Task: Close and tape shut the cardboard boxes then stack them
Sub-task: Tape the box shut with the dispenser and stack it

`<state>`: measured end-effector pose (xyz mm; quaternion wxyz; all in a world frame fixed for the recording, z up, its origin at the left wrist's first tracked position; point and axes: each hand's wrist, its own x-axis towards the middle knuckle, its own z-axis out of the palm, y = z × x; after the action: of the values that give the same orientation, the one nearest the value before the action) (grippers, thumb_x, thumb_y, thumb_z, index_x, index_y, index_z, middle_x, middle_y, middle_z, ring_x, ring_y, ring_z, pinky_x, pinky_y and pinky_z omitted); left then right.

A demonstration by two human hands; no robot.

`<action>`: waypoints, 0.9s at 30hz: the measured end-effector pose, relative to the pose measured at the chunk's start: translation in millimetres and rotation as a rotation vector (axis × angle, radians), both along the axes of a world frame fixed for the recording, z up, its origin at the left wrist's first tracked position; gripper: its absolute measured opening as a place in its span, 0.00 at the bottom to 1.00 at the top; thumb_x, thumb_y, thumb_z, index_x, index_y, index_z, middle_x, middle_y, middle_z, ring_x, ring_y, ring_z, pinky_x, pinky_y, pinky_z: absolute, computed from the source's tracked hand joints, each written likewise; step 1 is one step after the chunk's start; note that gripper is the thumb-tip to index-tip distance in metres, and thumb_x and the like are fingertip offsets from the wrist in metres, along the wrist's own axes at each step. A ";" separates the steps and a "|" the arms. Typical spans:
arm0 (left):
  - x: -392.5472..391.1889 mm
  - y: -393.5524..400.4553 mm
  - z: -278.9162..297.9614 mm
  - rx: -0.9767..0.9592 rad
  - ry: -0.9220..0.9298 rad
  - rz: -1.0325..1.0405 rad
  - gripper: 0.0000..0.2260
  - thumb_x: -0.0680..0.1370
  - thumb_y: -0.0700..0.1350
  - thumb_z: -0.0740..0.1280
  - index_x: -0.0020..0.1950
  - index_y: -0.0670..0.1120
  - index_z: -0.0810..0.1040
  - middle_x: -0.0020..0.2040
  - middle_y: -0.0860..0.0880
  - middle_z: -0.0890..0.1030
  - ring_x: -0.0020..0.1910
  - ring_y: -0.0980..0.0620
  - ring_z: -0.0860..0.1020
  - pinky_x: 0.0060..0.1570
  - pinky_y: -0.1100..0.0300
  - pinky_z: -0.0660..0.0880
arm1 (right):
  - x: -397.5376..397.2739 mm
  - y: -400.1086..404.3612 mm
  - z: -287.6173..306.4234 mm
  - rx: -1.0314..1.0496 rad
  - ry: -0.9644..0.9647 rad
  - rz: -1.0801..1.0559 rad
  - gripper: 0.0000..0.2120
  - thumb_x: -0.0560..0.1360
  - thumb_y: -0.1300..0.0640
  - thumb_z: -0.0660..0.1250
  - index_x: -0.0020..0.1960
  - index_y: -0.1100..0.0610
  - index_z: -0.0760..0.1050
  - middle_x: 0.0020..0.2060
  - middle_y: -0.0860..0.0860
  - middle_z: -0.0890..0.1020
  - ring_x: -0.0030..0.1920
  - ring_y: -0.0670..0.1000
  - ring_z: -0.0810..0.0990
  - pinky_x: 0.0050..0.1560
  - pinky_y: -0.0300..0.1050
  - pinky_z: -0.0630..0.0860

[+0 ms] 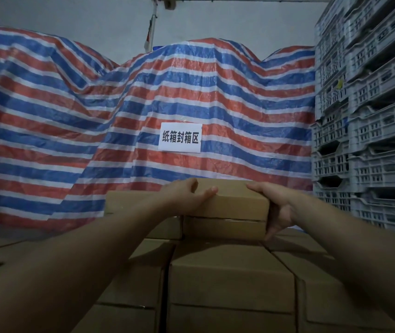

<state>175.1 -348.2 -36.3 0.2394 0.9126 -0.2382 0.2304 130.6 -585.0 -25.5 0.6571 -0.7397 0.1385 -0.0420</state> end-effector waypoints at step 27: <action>-36.4 25.3 -6.6 -0.214 -0.450 0.026 0.22 0.82 0.50 0.62 0.29 0.43 0.71 0.24 0.46 0.70 0.23 0.52 0.68 0.26 0.57 0.68 | -21.6 17.2 -3.2 -0.407 -0.457 -0.496 0.18 0.84 0.52 0.54 0.61 0.65 0.73 0.43 0.56 0.76 0.40 0.53 0.74 0.38 0.44 0.67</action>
<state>138.7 -322.9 -43.0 0.2728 0.8107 -0.2480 0.4547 109.0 -567.8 -28.6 0.4808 -0.7707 0.1518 -0.3897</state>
